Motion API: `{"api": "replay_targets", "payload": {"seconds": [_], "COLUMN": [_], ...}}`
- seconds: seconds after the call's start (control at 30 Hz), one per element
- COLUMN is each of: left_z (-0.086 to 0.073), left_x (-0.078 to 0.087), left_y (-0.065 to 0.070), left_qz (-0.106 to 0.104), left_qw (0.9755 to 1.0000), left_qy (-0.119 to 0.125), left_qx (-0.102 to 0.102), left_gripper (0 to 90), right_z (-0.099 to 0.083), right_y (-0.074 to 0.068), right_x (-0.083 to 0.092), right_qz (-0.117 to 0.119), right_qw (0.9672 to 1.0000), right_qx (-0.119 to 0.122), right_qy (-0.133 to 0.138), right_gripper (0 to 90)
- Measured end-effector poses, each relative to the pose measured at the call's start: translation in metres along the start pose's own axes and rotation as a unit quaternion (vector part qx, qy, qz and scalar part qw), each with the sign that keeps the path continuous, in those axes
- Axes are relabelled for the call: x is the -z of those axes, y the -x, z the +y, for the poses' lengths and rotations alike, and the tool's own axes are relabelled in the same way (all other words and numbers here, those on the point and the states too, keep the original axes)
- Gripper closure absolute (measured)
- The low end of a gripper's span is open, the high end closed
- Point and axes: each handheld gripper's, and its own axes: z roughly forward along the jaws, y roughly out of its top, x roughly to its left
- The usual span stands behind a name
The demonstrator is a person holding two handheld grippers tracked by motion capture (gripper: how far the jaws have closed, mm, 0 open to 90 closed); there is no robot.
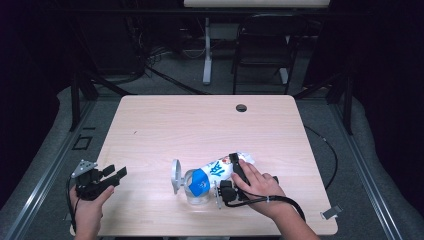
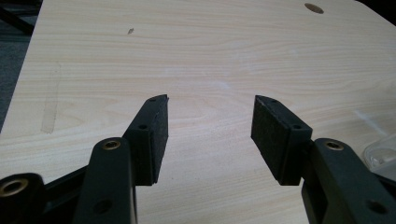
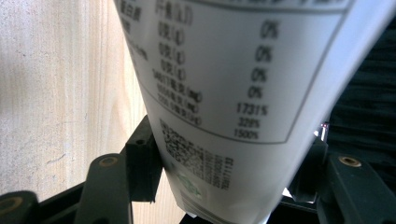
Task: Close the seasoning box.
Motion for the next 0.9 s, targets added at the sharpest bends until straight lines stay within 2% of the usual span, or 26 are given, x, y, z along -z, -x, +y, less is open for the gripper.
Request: {"api": "replay_targets", "payload": {"seconds": [0.37,0.4,0.43,0.9], "left_z": [-0.0002,-0.0002,-0.0003,-0.0006], "left_x": [-0.0006,-0.0006,-0.0006,-0.0007], "left_y": [-0.0001,-0.0002,-0.0003,-0.0007], "left_qz": [0.000,0.000,0.000,0.002], "left_qw": [1.0000,1.0000,1.0000,1.0000], "left_qy": [0.000,0.000,0.000,0.000], "left_qx": [0.000,0.000,0.000,0.002], "left_gripper": [46.9,46.9,46.9,46.9], "right_z": [0.0001,0.0009,0.0001,0.0002], "right_y": [0.0001,0.0011,0.0001,0.0011], "right_x": [-0.0006,0.0007,-0.0007,-0.0006], "right_qz": [0.000,0.003,0.001,-0.005], "right_qw": [1.0000,1.0000,1.0000,1.0000], "right_qx": [-0.001,0.005,-0.001,0.005], "right_qy": [0.003,-0.007,0.003,0.005], "right_gripper": [40.9,40.9,40.9,41.1]}}
